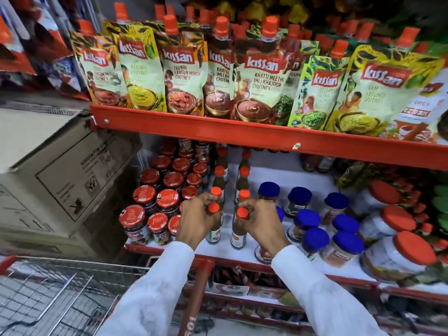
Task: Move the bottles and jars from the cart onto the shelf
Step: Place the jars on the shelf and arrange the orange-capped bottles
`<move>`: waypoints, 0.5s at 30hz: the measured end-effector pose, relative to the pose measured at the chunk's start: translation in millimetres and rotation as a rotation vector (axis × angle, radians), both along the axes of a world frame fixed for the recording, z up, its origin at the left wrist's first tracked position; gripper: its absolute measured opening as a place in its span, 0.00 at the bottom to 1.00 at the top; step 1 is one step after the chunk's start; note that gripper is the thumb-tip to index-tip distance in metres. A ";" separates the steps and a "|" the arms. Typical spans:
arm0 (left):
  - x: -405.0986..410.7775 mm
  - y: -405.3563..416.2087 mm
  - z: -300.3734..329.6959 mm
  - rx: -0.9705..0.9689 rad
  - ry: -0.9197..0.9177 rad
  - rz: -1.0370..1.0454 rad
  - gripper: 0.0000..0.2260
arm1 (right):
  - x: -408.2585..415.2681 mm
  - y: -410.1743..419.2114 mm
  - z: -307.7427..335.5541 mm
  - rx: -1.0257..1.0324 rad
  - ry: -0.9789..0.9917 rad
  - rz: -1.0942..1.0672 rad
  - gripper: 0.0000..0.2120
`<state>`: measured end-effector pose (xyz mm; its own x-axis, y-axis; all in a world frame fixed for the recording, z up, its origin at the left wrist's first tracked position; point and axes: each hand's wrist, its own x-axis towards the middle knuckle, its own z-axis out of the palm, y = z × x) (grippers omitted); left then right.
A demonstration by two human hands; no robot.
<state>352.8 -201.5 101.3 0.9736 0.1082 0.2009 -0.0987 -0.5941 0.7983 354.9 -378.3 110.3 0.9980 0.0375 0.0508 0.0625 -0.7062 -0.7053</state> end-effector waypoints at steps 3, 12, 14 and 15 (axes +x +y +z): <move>2.1 6.7 1.0 0.004 0.046 -0.084 0.21 | -2.0 -4.3 0.6 0.022 0.030 0.015 0.17; -4.0 6.7 4.6 -0.006 0.035 -0.142 0.21 | -8.2 -8.6 1.6 0.098 0.064 0.031 0.23; -7.7 2.5 3.5 -0.019 0.018 -0.098 0.21 | -9.9 -7.5 -0.4 0.114 0.054 -0.010 0.22; -9.2 -0.1 3.0 -0.032 0.013 -0.071 0.21 | -10.6 -6.6 -1.0 0.124 0.047 -0.030 0.21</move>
